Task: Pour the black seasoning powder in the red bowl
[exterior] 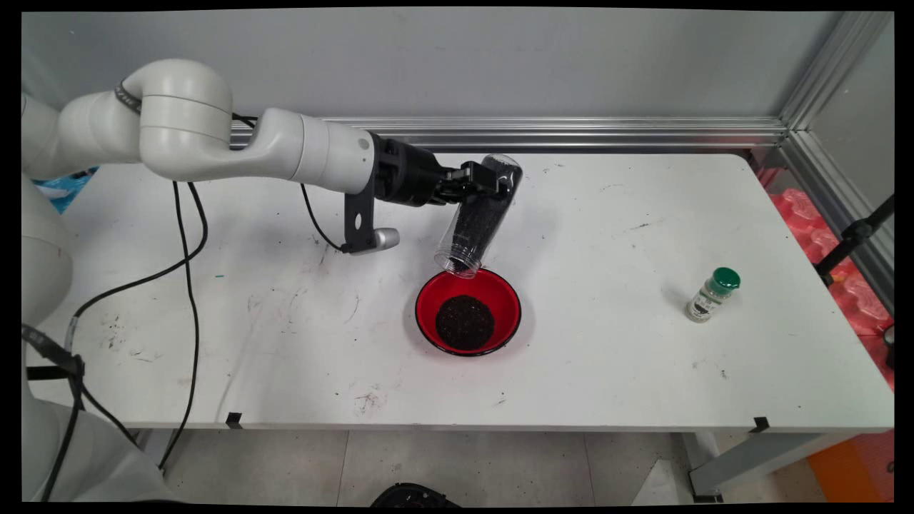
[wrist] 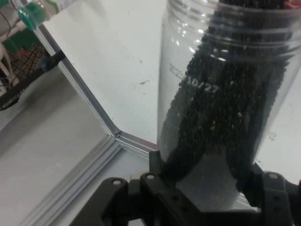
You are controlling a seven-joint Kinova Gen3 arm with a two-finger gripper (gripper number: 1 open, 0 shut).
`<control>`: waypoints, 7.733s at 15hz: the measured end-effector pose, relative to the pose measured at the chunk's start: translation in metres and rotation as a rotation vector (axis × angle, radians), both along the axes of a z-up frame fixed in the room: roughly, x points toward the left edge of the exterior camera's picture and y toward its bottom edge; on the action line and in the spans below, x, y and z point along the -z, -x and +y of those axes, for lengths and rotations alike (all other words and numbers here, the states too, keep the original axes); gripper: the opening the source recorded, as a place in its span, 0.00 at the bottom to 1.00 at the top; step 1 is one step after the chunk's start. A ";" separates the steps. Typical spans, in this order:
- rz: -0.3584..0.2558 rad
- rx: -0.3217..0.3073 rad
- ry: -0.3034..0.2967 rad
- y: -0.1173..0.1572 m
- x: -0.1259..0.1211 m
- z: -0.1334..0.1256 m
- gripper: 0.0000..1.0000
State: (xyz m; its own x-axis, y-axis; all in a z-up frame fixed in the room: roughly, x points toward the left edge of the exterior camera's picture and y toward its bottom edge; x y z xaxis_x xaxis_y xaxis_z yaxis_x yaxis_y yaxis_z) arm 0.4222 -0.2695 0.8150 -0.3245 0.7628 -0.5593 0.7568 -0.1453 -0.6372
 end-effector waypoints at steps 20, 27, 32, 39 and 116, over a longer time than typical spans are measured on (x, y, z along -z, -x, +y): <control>-0.050 0.064 0.109 0.003 -0.008 0.008 0.00; -0.052 0.077 0.132 0.006 -0.011 0.008 0.00; -0.051 0.081 0.140 0.007 -0.012 0.007 0.00; -0.047 0.084 0.145 0.010 -0.012 0.005 0.00; 0.544 -0.408 -0.625 -0.003 -0.008 -0.035 0.00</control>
State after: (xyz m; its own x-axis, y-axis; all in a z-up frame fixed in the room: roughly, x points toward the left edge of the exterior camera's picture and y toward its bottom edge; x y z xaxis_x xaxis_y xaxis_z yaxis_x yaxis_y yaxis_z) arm 0.4253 -0.3042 0.8230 -0.7319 0.6436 0.2239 0.2472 0.5570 -0.7929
